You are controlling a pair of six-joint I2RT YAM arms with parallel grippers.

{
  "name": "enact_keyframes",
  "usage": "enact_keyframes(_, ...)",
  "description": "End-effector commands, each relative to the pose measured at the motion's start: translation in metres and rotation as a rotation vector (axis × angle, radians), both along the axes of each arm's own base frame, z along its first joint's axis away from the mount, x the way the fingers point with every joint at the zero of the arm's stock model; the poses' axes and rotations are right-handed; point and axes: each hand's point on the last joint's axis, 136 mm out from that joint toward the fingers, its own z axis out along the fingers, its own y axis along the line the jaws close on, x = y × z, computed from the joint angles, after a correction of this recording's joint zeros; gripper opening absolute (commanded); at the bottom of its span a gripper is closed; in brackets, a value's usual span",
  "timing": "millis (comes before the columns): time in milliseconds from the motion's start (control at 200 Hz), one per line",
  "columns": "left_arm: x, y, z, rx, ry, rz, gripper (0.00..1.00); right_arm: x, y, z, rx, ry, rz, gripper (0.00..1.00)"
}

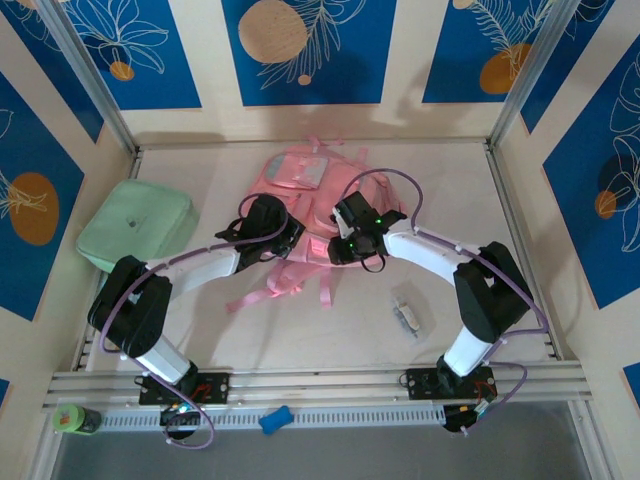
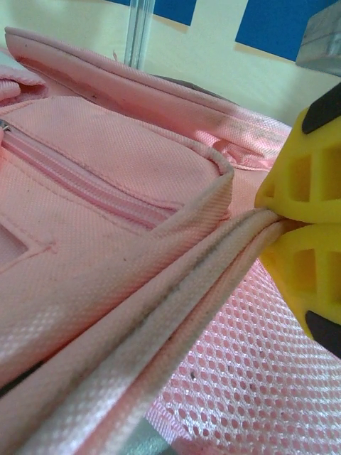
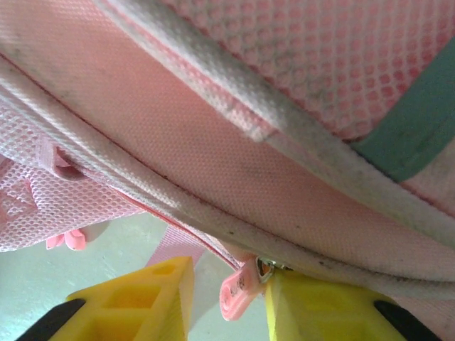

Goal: Pack the student bag
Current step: Zip the student bag at the center of the table.

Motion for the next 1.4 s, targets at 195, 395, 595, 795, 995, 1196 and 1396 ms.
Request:
enact_keyframes(195, 0.014, -0.003, 0.03, -0.018, -0.094, -0.005, 0.0, 0.0, 0.001, -0.019, -0.011, 0.054, -0.088, 0.27)
enact_keyframes(395, 0.016, 0.001, 0.033, 0.004, -0.109, -0.01, 0.0, 0.004, -0.004, -0.003, -0.049, 0.029, -0.112, 0.11)
enact_keyframes(595, 0.026, 0.02, 0.03, 0.066, -0.122, -0.037, 0.0, -0.011, -0.042, 0.005, -0.166, 0.051, -0.201, 0.01)
enact_keyframes(795, 0.039, 0.048, 0.026, 0.215, -0.136, -0.161, 0.0, -0.024, -0.082, 0.007, -0.252, 0.074, -0.226, 0.0)
enact_keyframes(995, 0.076, 0.044, 0.034, 0.271, -0.189, -0.26, 0.0, -0.035, -0.023, 0.027, -0.175, 0.063, -0.035, 0.0)
enact_keyframes(1196, 0.121, 0.045, 0.035, 0.27, -0.236, -0.3, 0.0, -0.034, 0.066, 0.057, 0.036, 0.052, 0.05, 0.0)
enact_keyframes(1396, 0.103, 0.043, 0.037, 0.113, -0.232, -0.342, 0.26, -0.011, 0.08, 0.051, 0.043, 0.049, 0.027, 0.0)
